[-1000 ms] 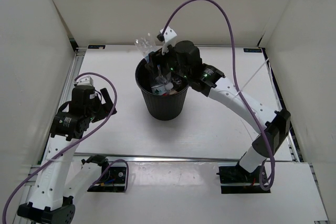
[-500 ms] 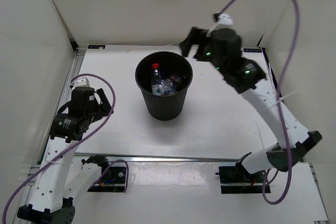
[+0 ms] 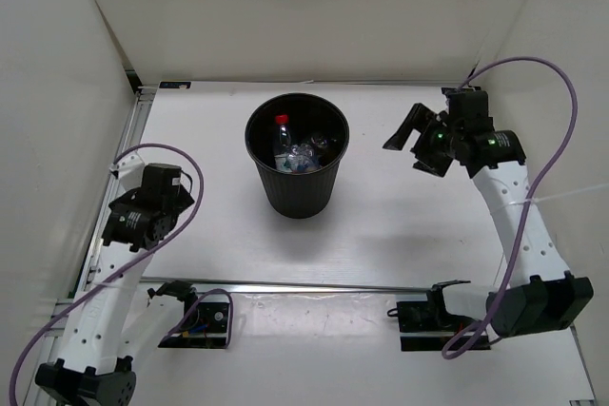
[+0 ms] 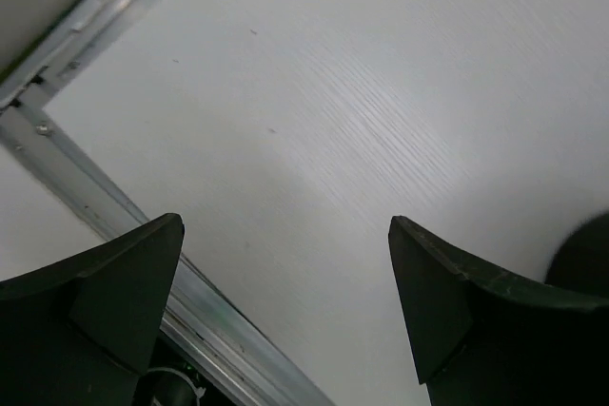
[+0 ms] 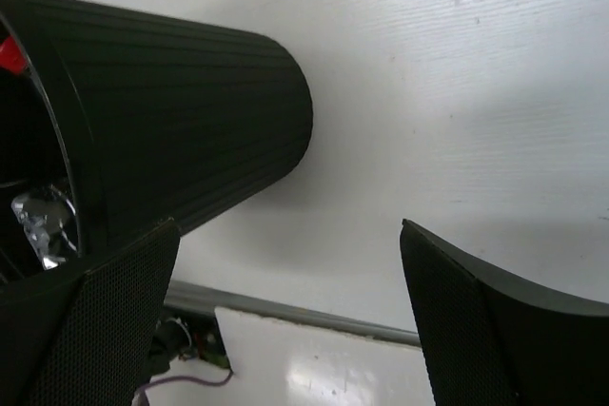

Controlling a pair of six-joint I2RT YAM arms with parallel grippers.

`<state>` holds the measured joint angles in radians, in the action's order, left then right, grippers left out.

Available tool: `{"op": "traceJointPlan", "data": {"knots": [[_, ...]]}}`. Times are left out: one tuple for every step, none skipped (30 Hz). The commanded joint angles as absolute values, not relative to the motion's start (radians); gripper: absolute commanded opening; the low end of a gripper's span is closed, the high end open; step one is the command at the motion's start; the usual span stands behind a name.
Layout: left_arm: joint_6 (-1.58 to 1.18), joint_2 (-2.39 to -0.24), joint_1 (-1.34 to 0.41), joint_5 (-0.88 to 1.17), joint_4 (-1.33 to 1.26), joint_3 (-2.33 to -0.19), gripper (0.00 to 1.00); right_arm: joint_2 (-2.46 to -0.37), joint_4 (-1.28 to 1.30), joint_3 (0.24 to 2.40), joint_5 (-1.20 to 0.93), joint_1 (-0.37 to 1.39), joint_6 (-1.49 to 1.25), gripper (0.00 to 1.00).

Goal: Put the plastic bottles in the bin

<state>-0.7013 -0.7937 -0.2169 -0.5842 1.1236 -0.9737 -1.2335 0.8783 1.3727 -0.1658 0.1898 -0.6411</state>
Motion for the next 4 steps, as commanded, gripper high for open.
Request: {"op": "traceJointPlan", "data": {"knots": [[-0.944,-0.804,-0.210,-0.932,1.163,-0.937,1.00,-1.235,0.925,1.437,-0.278,0.175,-0.577,1.00],[-0.984,-0.804,-0.210,-0.987,1.163,-0.919,1.00,-1.235,0.934,1.446,-0.269,0.166,-0.566,1.00],[-1.030,-0.804,-0.210,-1.041,1.163,-0.876,1.00,-1.244,0.963,1.457,-0.259,0.166,-0.566,1.00],[-1.134,-0.804,-0.210,-1.096,1.175,-0.850,1.00,-1.253,0.974,1.466,-0.250,0.155,-0.566,1.00]]}}
